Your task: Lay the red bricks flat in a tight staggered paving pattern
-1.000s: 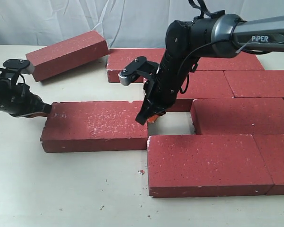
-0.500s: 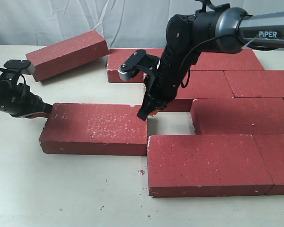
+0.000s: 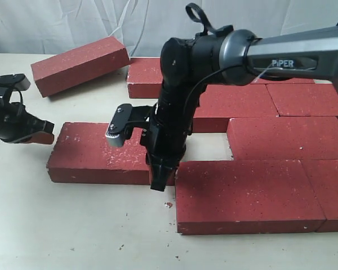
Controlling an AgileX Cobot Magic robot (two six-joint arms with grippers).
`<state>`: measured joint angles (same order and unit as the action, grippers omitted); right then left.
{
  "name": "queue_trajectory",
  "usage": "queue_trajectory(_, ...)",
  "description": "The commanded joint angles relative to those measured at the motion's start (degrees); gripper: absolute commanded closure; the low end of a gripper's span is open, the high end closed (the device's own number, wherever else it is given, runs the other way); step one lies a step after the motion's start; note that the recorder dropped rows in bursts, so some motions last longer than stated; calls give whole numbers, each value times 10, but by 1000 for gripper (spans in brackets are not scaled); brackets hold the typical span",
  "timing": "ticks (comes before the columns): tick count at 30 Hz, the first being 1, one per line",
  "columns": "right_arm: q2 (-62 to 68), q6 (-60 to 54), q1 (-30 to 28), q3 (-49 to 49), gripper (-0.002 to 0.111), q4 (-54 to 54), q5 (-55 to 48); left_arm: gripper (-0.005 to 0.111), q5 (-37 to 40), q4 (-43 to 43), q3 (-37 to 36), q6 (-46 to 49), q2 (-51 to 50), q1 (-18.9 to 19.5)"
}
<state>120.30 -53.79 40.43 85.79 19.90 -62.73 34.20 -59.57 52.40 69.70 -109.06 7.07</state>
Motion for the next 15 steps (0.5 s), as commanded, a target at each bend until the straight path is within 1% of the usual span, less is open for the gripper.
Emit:
queue_trajectory(1,3,-5,3,1,109,-23,12,107,14,-3,2,11,2,-26)
queue_trajectory(4,3,18,3,1,109,-53,47,107,-4,-2,2,14,2,-43)
queue_trajectory(6,3,30,3,1,109,-64,66,107,-7,-5,2,14,2,-44)
queue_trajectory(9,3,31,3,1,109,-67,66,107,-8,-7,2,18,2,-44)
queue_trajectory(11,3,31,3,1,109,-67,78,107,-8,-25,2,39,2,-44)
queue_trajectory(15,3,32,3,1,109,-68,77,107,-6,-28,2,40,2,-44)
